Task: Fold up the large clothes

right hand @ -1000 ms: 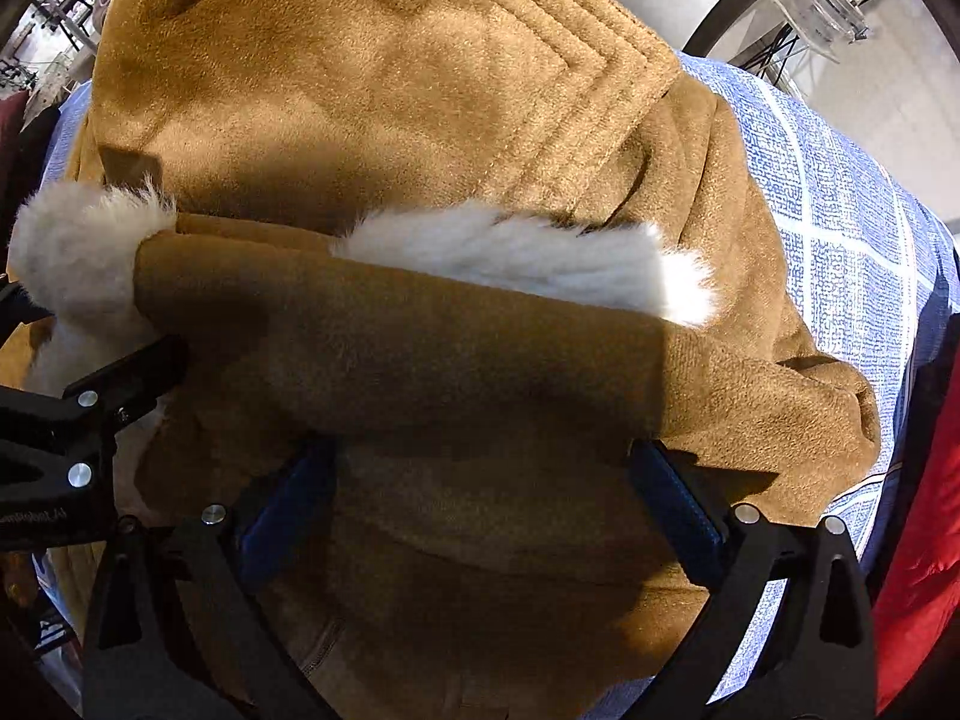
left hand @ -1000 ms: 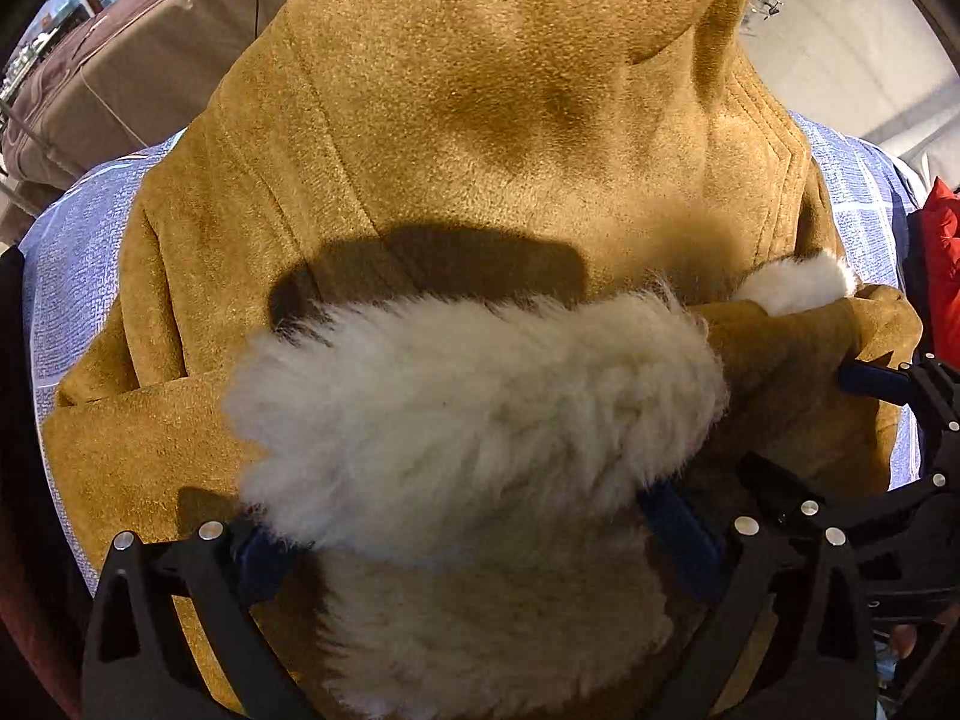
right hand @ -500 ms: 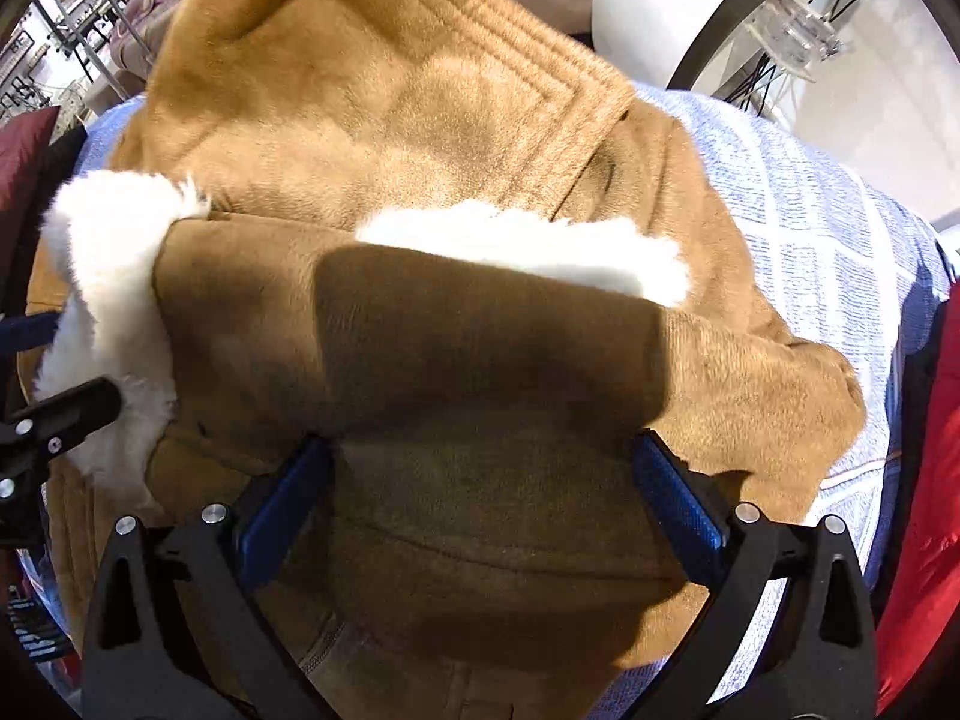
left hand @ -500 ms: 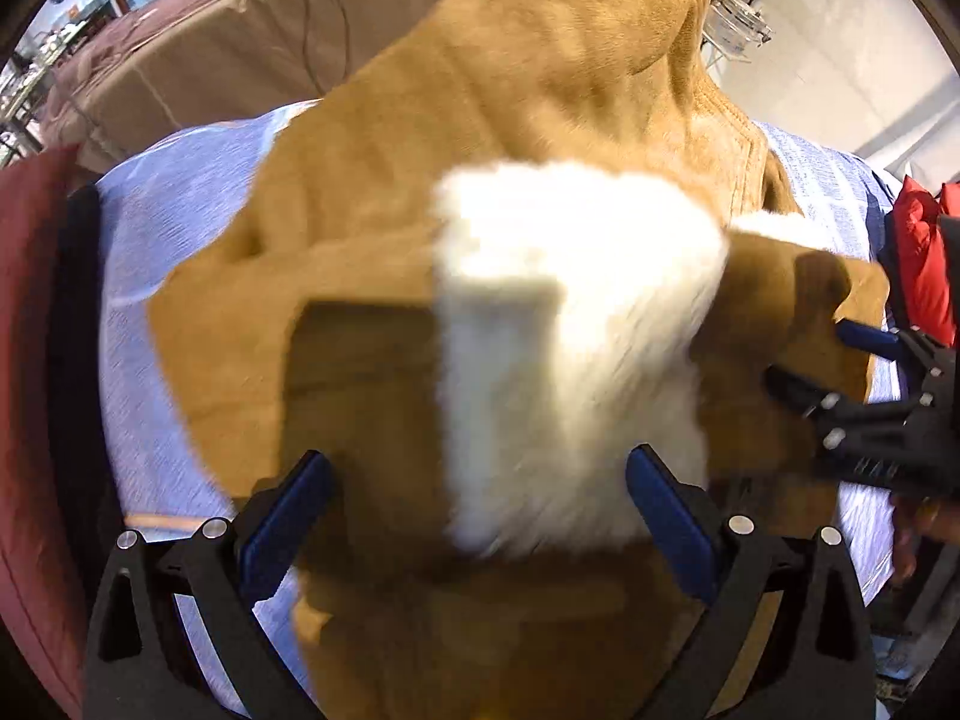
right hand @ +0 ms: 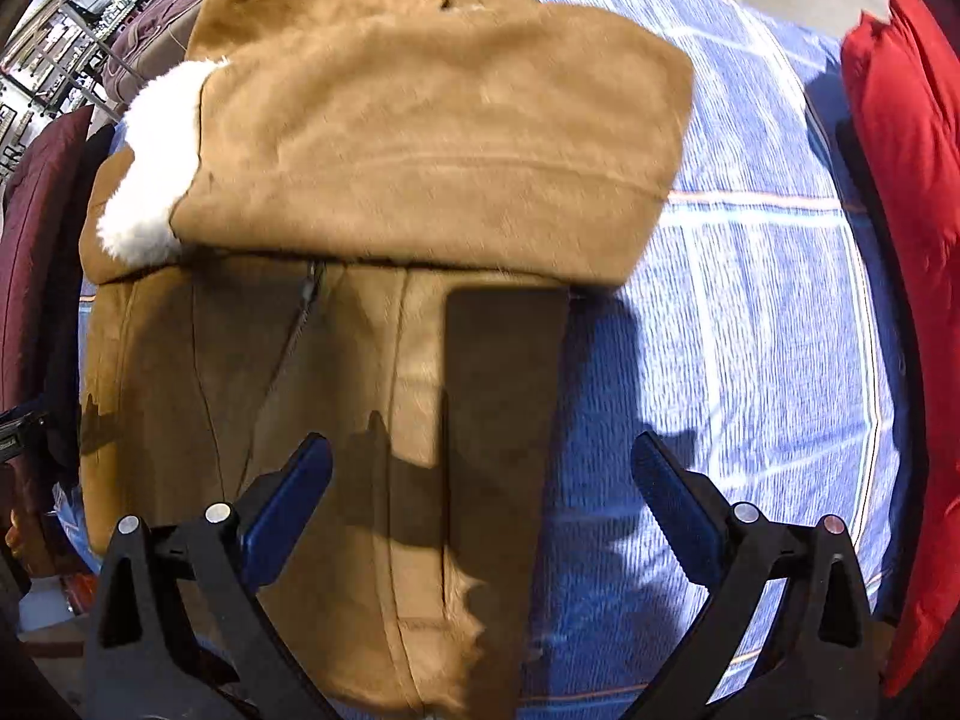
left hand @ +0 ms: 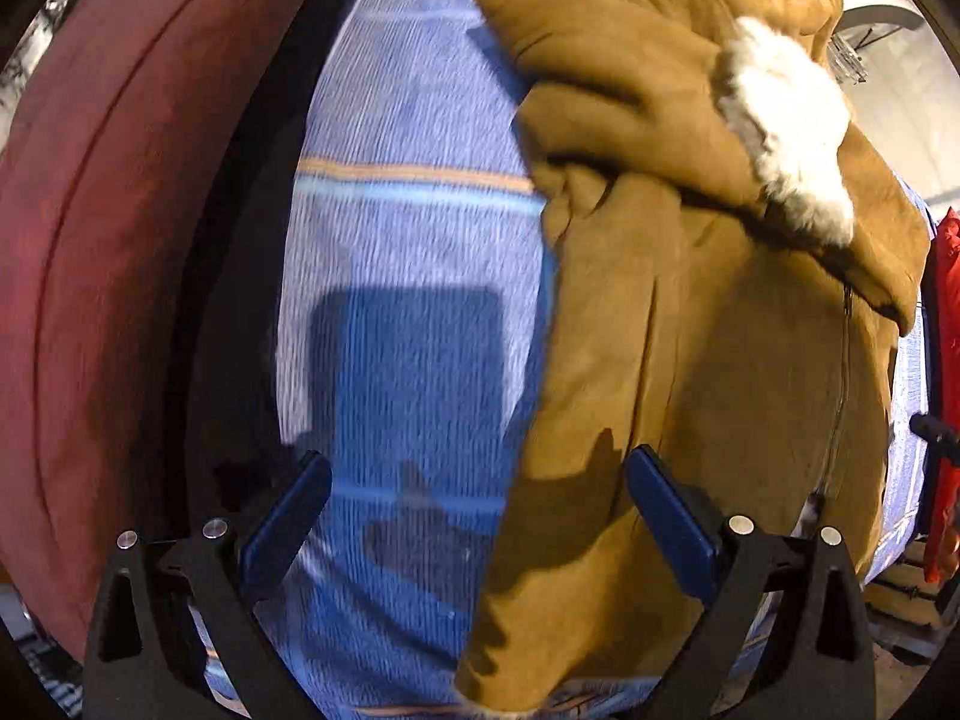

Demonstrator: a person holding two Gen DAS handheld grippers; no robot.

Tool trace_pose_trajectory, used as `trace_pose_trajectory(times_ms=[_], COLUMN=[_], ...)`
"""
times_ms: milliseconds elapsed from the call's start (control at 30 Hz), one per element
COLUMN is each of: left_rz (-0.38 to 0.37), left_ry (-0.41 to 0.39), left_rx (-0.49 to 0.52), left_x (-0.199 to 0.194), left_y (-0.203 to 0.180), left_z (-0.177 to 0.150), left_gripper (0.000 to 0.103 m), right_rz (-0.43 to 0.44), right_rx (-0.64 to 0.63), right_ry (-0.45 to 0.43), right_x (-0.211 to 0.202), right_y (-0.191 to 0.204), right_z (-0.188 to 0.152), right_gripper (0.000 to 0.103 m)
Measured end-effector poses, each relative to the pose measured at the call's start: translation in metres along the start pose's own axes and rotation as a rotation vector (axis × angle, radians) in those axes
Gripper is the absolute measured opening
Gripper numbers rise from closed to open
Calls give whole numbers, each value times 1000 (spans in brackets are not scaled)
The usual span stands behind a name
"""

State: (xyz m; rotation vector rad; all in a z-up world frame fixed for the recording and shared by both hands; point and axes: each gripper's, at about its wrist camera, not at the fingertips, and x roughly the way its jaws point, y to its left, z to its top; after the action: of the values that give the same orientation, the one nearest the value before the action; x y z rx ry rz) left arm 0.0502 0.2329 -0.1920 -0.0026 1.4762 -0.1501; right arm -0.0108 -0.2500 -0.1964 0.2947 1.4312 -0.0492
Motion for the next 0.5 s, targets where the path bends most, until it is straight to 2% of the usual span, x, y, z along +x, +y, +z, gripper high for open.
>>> trace_pose_trajectory(times_ms=[200, 300, 500], left_rz=[-54, -80, -148], left_ry=[51, 92, 152], left_rx=[42, 51, 21], left_x=[17, 26, 41], left_y=[4, 2, 4], left_z=[-24, -32, -41], left_gripper=[96, 94, 83], right_rz=[105, 184, 314], right_rx=[87, 129, 222], right_ry=[113, 148, 206], right_x=[18, 26, 39], right_y=[-23, -29, -28], right_z=[-58, -74, -95], right_gripper=[98, 97, 77])
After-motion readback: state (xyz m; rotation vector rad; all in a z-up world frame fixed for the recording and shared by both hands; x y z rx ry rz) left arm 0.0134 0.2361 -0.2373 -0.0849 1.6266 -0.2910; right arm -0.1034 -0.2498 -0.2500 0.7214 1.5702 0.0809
